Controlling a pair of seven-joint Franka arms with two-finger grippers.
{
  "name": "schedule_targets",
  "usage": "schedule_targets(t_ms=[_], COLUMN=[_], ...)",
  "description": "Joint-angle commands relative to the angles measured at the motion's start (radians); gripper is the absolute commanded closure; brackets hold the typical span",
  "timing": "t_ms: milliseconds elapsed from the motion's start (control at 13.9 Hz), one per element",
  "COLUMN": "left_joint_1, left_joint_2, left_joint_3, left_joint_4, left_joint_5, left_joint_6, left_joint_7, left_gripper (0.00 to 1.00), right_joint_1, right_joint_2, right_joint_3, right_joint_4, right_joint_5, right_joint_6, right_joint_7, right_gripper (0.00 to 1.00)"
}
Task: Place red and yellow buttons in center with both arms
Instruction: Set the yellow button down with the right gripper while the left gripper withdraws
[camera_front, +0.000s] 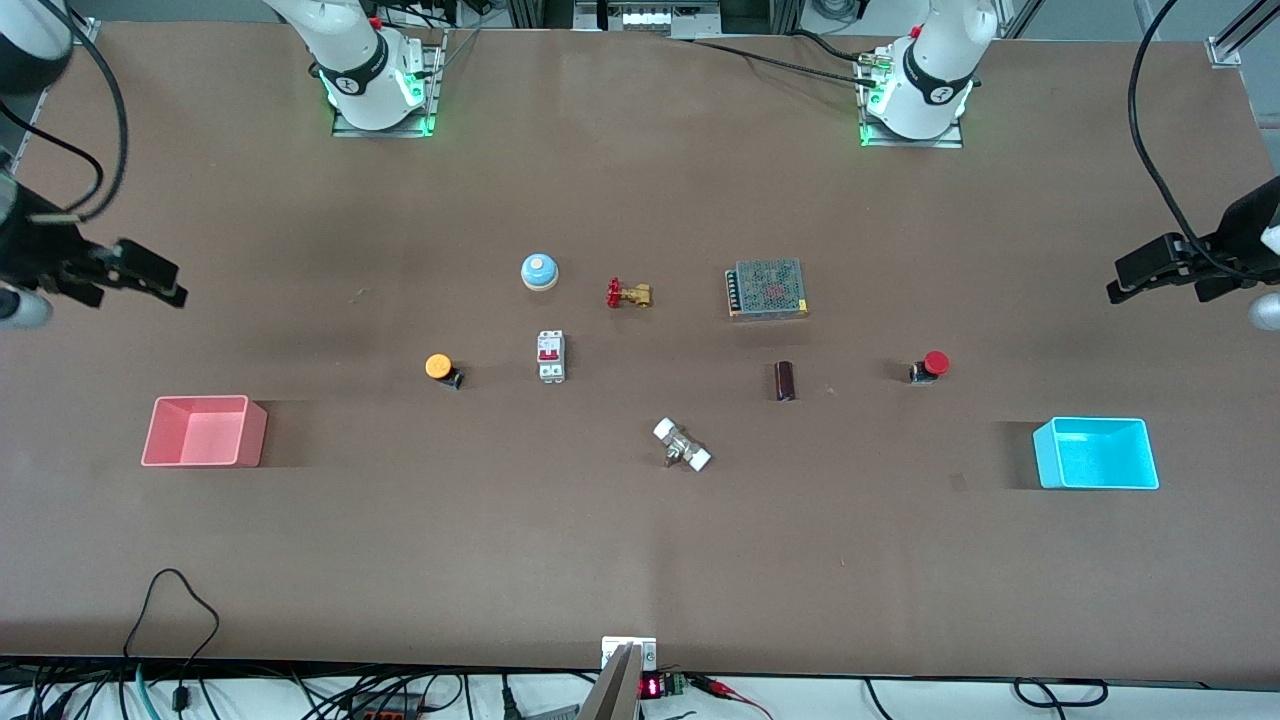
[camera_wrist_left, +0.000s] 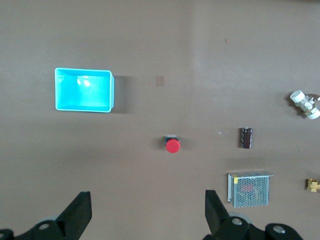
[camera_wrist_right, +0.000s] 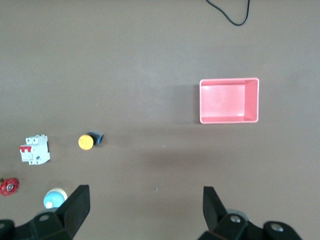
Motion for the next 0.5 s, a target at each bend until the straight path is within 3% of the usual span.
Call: schedule_targets(t_ms=[0, 432], left_joint_1=[0.003, 0.002], left_joint_2=[-0.019, -0.022], left_joint_3=[0.000, -0.004], left_joint_4=[-0.032, -0.034], left_joint_5=[0.002, 0.003], left_joint_6=[0.002, -0.002], left_joint_7=[-0.010, -0.008], left_gripper=[0.00, 0.00], right_joint_1=[0.030, 0.027], right_joint_2=[-0.032, -0.034], right_joint_3=[-0.017, -0.011], right_joint_4=[-0.039, -0.043], right_joint_5=[0.008, -0.009], right_joint_6=[-0.019, -0.031], right_joint_7=[0.019, 0.020], right_gripper=[0.00, 0.00])
